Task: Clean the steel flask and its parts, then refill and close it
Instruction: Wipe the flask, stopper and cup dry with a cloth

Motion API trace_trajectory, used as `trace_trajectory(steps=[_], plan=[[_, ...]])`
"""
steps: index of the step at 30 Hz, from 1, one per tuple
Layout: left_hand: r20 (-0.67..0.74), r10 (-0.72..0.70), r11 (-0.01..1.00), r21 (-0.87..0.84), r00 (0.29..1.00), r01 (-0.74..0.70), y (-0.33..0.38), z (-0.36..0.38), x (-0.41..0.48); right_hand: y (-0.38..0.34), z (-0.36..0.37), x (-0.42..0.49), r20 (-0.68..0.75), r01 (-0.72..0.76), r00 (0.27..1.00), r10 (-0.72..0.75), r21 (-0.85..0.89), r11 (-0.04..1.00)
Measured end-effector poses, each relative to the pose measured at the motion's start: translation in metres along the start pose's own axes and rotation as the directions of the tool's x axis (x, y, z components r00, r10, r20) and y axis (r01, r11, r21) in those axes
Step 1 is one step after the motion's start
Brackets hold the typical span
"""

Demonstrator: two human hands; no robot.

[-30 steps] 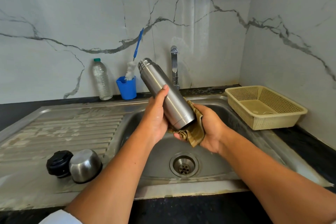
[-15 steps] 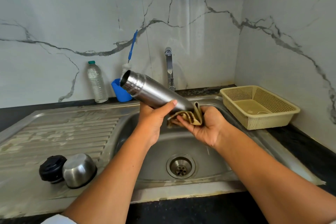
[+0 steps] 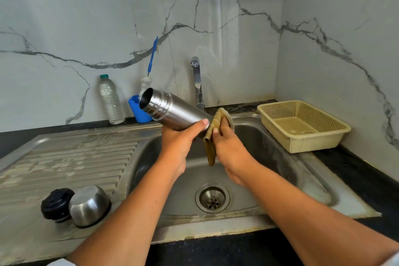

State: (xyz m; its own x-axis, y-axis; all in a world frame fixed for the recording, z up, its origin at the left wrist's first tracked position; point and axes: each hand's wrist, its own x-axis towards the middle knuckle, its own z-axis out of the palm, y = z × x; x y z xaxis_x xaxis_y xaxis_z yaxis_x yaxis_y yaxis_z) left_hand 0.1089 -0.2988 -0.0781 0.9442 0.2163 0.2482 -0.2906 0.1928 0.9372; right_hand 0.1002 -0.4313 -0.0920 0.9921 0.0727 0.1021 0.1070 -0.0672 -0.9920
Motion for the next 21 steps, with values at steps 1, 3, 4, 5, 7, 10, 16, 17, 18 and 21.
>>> trace_trajectory(steps=[1,3,4,5,7,10,16,17,18,21], plan=[[-0.005,-0.015,0.999,-0.044,1.000,0.015,0.002,-0.002,0.000,-0.001,-0.004,0.001,-0.014,0.029,0.999,-0.030,-0.028,0.999],[0.008,-0.062,0.988,-0.143,0.998,0.063,0.004,-0.006,0.000,-0.003,-0.014,0.004,-0.006,0.069,0.998,-0.069,-0.010,0.998],[0.026,-0.085,0.979,-0.185,0.996,0.088,0.004,-0.008,0.001,-0.004,-0.018,0.005,0.010,0.086,0.996,-0.086,0.034,0.996],[0.040,-0.104,0.971,-0.213,0.994,0.111,0.005,-0.010,0.001,-0.006,-0.020,0.005,0.029,0.092,0.995,-0.095,0.092,0.991],[0.055,-0.133,0.959,-0.245,0.990,0.142,0.005,-0.011,0.000,-0.010,-0.023,0.003,0.041,0.050,0.997,-0.061,0.230,0.972],[0.060,-0.167,0.937,-0.300,0.984,0.177,0.004,-0.011,0.000,-0.015,-0.024,-0.001,0.032,-0.032,0.999,0.021,0.378,0.925],[0.028,-0.200,0.858,-0.478,0.979,0.189,0.006,-0.008,0.008,-0.012,-0.017,-0.003,0.084,-0.074,0.996,0.043,0.412,0.908],[-0.003,-0.189,0.869,-0.466,0.982,0.166,0.005,-0.009,0.010,-0.011,-0.014,-0.002,0.071,-0.057,0.997,0.032,0.379,0.924],[-0.033,-0.177,0.881,-0.452,0.984,0.143,0.005,-0.010,0.011,-0.010,-0.011,-0.002,0.062,-0.041,0.998,0.020,0.352,0.935],[-0.073,-0.167,0.884,-0.453,0.983,0.117,0.003,-0.012,0.013,-0.010,-0.007,-0.004,0.044,0.031,0.998,-0.044,0.258,0.966]])
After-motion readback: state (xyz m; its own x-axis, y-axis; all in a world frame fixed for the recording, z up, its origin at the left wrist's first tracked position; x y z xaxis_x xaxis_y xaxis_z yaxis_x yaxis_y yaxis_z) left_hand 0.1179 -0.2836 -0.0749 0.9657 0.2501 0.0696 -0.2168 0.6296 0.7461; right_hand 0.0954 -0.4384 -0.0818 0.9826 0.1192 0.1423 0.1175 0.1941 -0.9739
